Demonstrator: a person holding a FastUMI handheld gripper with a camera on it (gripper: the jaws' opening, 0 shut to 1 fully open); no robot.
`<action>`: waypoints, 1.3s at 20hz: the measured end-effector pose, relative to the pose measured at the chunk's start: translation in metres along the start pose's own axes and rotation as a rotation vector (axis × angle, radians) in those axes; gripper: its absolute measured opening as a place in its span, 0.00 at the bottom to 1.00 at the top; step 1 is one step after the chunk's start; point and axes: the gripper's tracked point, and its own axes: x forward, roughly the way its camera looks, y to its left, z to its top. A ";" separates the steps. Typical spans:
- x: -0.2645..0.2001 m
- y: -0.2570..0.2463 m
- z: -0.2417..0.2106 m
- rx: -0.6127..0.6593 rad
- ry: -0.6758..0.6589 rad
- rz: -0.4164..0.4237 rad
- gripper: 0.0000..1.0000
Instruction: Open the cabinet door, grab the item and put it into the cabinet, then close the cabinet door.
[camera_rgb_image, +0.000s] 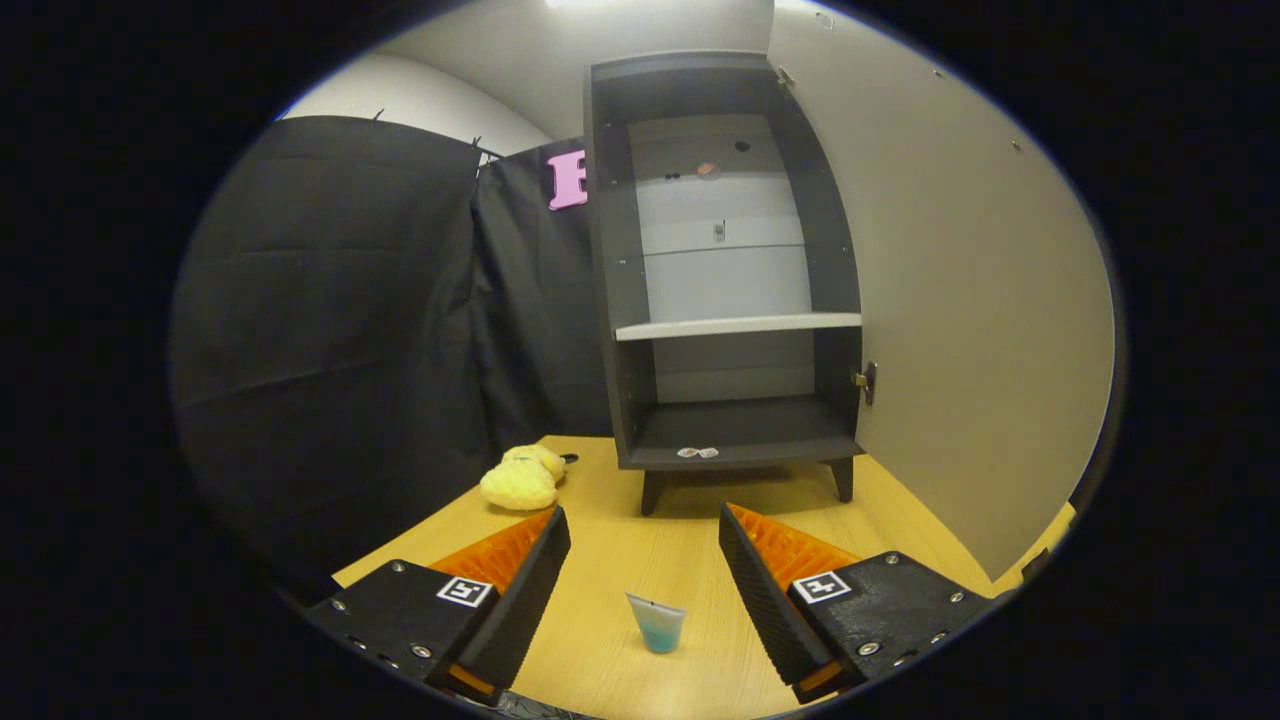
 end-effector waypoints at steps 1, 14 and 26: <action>0.001 0.000 -0.010 0.002 0.033 0.000 0.93; -0.005 -0.004 -0.080 0.047 0.267 -0.063 0.74; 0.008 -0.011 -0.057 0.010 0.220 -0.014 0.47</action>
